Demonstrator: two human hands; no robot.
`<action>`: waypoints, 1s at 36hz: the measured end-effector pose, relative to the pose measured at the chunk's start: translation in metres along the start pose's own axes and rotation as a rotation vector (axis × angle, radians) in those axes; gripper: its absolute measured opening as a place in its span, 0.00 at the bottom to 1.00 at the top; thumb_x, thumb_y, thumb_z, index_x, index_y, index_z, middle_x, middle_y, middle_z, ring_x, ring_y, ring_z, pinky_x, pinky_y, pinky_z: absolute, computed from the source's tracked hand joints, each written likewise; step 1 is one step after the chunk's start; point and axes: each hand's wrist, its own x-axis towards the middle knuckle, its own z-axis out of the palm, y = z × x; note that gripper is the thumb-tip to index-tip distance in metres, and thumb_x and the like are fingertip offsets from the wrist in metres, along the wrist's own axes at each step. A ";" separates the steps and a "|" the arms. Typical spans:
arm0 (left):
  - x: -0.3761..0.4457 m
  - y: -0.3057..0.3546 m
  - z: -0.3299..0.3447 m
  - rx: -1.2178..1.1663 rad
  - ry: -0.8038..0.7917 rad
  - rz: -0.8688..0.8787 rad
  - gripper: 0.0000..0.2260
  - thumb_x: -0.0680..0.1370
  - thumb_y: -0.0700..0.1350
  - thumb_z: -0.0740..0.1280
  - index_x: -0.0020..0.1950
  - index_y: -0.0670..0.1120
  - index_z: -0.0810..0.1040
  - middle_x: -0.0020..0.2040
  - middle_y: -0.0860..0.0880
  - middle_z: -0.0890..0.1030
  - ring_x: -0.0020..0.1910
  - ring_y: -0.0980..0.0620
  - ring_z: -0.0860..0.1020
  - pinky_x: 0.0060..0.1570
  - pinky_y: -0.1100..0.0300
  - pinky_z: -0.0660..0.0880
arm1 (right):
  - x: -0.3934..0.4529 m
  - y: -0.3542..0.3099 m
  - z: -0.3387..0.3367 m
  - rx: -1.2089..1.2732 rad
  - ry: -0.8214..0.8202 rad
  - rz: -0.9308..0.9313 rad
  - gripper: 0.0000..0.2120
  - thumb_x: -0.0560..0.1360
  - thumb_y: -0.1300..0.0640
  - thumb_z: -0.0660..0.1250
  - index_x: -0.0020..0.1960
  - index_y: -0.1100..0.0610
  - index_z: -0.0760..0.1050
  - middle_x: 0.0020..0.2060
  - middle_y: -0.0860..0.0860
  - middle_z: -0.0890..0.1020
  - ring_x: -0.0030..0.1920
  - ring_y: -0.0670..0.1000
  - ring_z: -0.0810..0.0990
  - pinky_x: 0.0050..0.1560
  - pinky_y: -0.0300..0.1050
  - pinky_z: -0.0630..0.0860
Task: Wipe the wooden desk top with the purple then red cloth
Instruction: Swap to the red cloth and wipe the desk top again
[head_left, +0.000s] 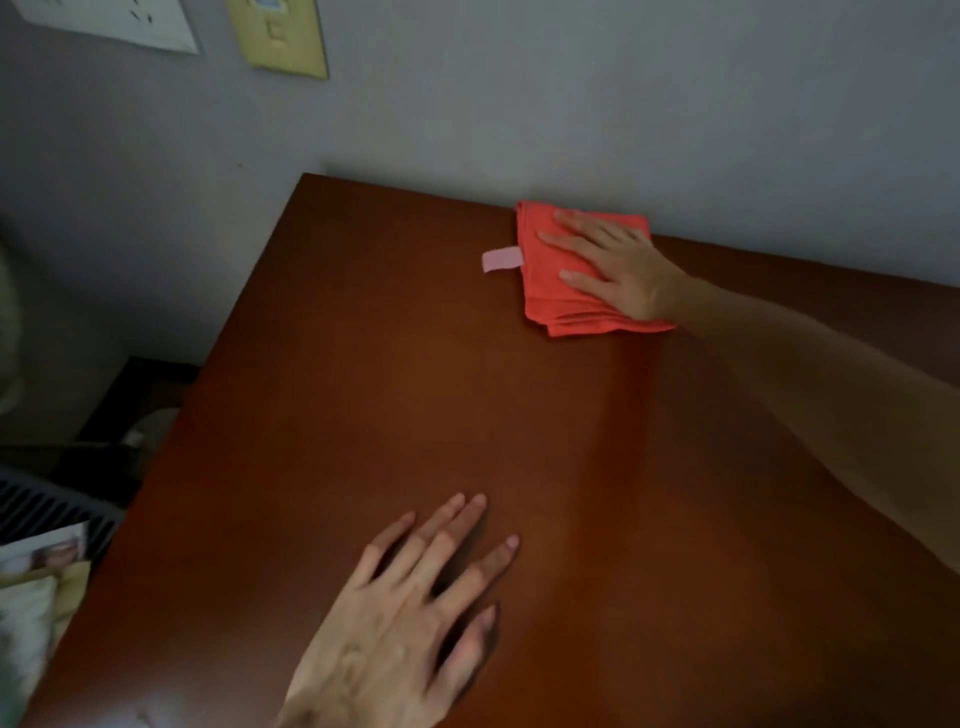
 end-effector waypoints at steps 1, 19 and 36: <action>0.001 -0.001 0.000 0.002 0.003 -0.005 0.26 0.81 0.59 0.59 0.80 0.60 0.64 0.82 0.51 0.61 0.80 0.53 0.60 0.72 0.50 0.61 | 0.006 0.004 0.000 0.006 0.008 0.023 0.34 0.79 0.26 0.42 0.82 0.37 0.54 0.83 0.44 0.55 0.82 0.50 0.56 0.79 0.58 0.55; 0.006 0.001 -0.007 0.030 0.005 -0.018 0.23 0.84 0.59 0.52 0.79 0.60 0.65 0.80 0.51 0.63 0.80 0.55 0.60 0.77 0.55 0.53 | -0.110 -0.089 0.028 0.148 0.089 0.430 0.35 0.79 0.28 0.46 0.83 0.40 0.53 0.84 0.47 0.51 0.83 0.51 0.47 0.80 0.61 0.46; -0.003 0.043 -0.005 0.136 0.081 -0.093 0.22 0.82 0.53 0.53 0.72 0.49 0.74 0.71 0.45 0.74 0.65 0.43 0.75 0.65 0.47 0.66 | -0.399 -0.198 0.042 0.081 -0.030 -0.096 0.34 0.80 0.32 0.60 0.82 0.38 0.54 0.84 0.45 0.48 0.84 0.50 0.45 0.80 0.64 0.50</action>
